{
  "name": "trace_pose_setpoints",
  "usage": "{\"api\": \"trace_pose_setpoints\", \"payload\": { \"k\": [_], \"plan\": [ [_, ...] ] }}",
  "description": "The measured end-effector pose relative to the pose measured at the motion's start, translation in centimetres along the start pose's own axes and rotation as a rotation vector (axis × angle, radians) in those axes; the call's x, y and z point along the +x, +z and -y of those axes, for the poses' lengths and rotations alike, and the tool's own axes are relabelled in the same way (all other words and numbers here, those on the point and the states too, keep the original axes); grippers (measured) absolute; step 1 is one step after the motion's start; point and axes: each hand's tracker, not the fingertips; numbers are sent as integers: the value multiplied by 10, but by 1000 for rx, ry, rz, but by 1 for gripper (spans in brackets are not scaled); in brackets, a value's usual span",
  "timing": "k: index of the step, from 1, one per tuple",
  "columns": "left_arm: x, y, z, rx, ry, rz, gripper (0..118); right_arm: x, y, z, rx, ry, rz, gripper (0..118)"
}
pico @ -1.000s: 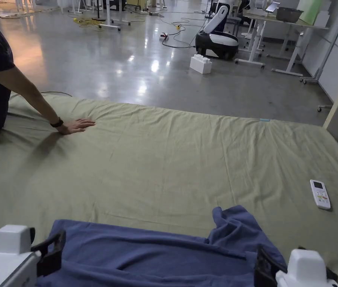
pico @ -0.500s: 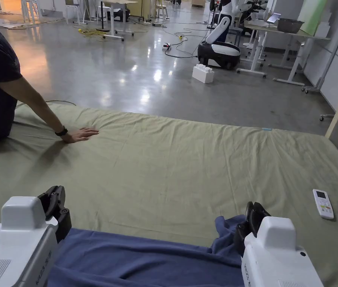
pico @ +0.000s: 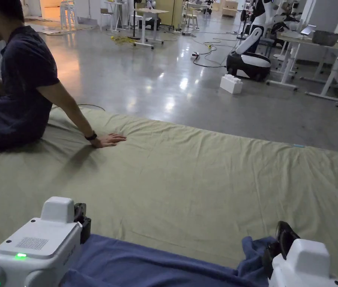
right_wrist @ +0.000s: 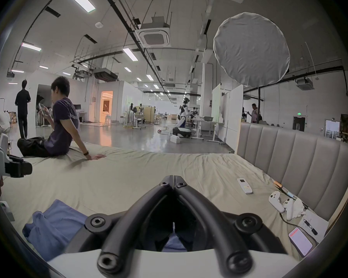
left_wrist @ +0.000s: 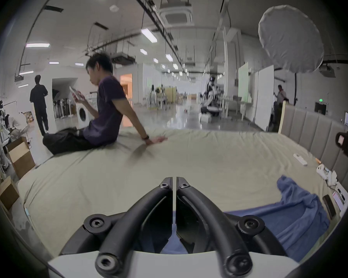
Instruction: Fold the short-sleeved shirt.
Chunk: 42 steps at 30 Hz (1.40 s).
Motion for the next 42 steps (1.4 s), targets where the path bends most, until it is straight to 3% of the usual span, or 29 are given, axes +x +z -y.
{"api": "trace_pose_setpoints", "payload": {
  "k": [7,9,11,12,13,21,25,28,29,30,33,34,36,42],
  "plan": [
    [-31,-104,18,-381,55,97,7,19,-14,25,-107,11,22,1],
    [-36,-130,24,-508,62,143,21,24,-20,33,-141,15,31,1],
    [-38,-150,30,-563,49,159,53,29,-24,40,-173,21,39,1],
    [-38,-158,32,-571,36,159,64,32,-27,44,-196,8,44,1],
    [-38,-165,33,-557,28,135,65,36,-29,48,-225,-16,44,1],
    [-27,-202,53,-680,-22,103,64,51,-35,78,-336,-19,76,1],
    [-12,-194,55,-598,-102,91,45,64,-36,92,-400,-31,89,1],
    [-7,-188,60,-555,-136,111,14,76,-45,100,-460,-38,92,1],
    [-7,-188,60,-557,-128,109,9,80,-50,102,-487,-38,94,2],
    [-7,-187,60,-555,-102,120,8,86,-57,104,-510,-45,90,9],
    [-7,-182,60,-552,-78,117,7,103,-85,109,-603,-51,55,69],
    [-7,-180,59,-546,-79,114,7,109,-98,112,-658,-39,47,77],
    [-6,-175,56,-545,-79,117,7,120,-122,119,-682,-54,38,77],
    [-7,-159,50,-522,-78,120,7,131,-195,142,-863,22,11,79]
  ]
}}
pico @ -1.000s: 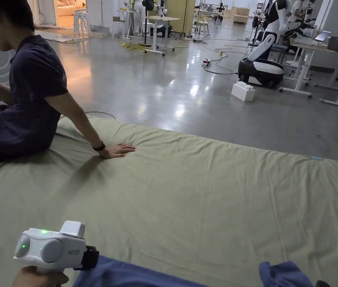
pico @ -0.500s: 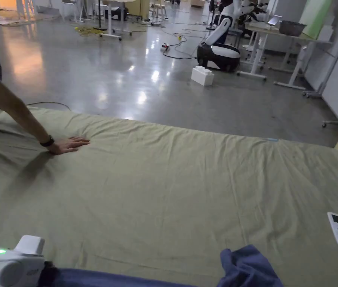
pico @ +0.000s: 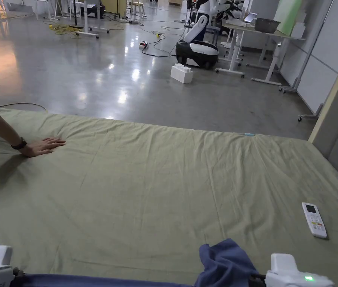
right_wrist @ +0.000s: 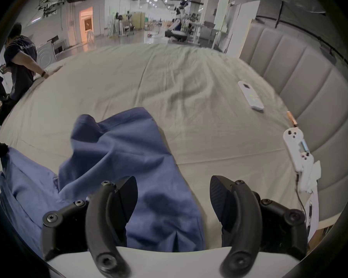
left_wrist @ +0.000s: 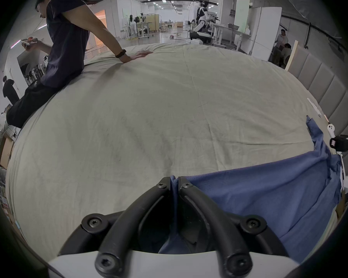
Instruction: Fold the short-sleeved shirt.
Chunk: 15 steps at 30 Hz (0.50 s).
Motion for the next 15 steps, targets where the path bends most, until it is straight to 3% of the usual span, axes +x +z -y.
{"api": "trace_pose_setpoints", "payload": {
  "k": [4,6,7,10,15],
  "plan": [
    [6,15,1,8,3,-2,7,-2,-34,-13,-133,15,-80,77],
    [9,19,3,6,4,-1,7,-7,-44,-16,-153,37,-76,69],
    [10,20,4,6,4,-5,7,-8,-45,-18,-165,52,-86,60],
    [12,22,5,4,1,-8,7,-14,-45,-23,-146,59,-82,7],
    [8,20,7,5,4,-13,7,-25,-55,-28,-141,109,-67,3]
  ]
}}
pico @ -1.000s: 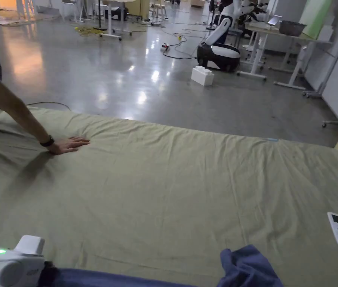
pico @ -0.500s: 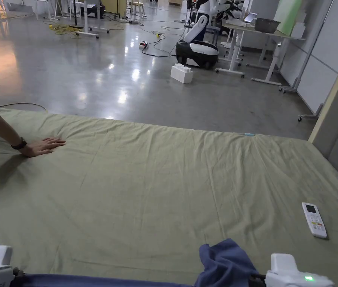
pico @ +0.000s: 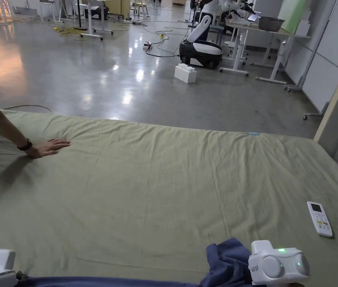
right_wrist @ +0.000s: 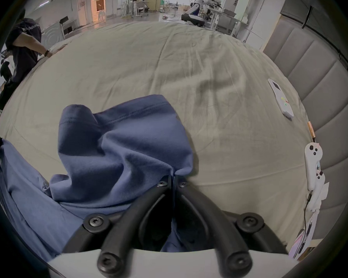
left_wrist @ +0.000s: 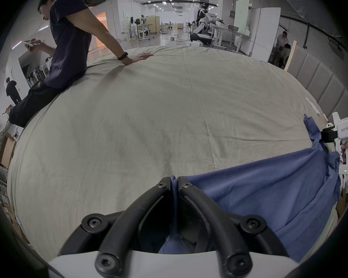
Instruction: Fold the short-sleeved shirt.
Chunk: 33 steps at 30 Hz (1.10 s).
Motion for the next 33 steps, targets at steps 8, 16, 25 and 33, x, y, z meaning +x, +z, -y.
{"api": "trace_pose_setpoints", "payload": {
  "k": [8,16,25,33],
  "plan": [
    [0,13,3,26,28,8,7,11,32,9,129,-68,-45,1],
    [-5,52,9,112,25,26,7,17,108,35,255,-39,-51,1],
    [-25,104,33,179,44,67,7,23,190,90,336,-36,-55,1],
    [-36,144,75,170,10,120,7,20,225,158,294,-11,-46,1]
  ]
}}
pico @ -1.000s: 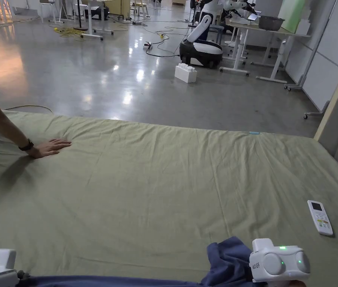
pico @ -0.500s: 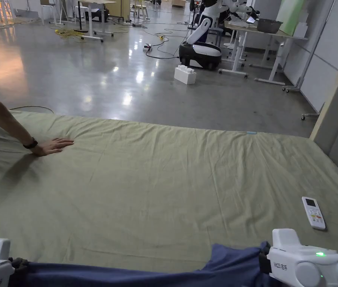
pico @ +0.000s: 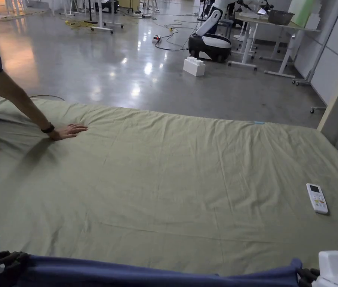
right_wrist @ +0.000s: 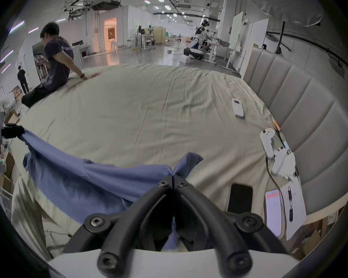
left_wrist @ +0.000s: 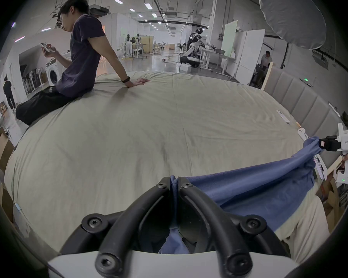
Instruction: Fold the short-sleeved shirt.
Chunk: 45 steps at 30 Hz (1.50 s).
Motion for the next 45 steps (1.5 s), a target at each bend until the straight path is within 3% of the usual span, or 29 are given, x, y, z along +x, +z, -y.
{"api": "trace_pose_setpoints", "payload": {
  "k": [7,15,26,27,28,31,37,42,45],
  "plan": [
    [-4,16,56,-120,-14,6,7,-9,6,61,-138,30,23,1],
    [-1,-13,92,-269,-10,-17,7,-18,-37,102,-295,56,21,1],
    [-5,-28,91,-283,-39,-31,9,-26,-43,109,-292,76,54,3],
    [-5,-26,90,-272,-31,-31,12,-28,-42,108,-291,80,56,10],
    [-4,-22,87,-251,-23,-32,20,-29,-38,107,-282,72,63,27],
    [1,-11,76,-140,0,-25,56,-33,-20,95,-231,57,111,76],
    [31,10,38,118,-3,-29,60,-52,26,45,51,13,213,77],
    [67,17,12,304,-23,-80,59,-75,40,12,363,-56,201,77],
    [89,23,-1,426,-36,-140,57,-94,43,-4,516,-67,216,67]
  ]
}}
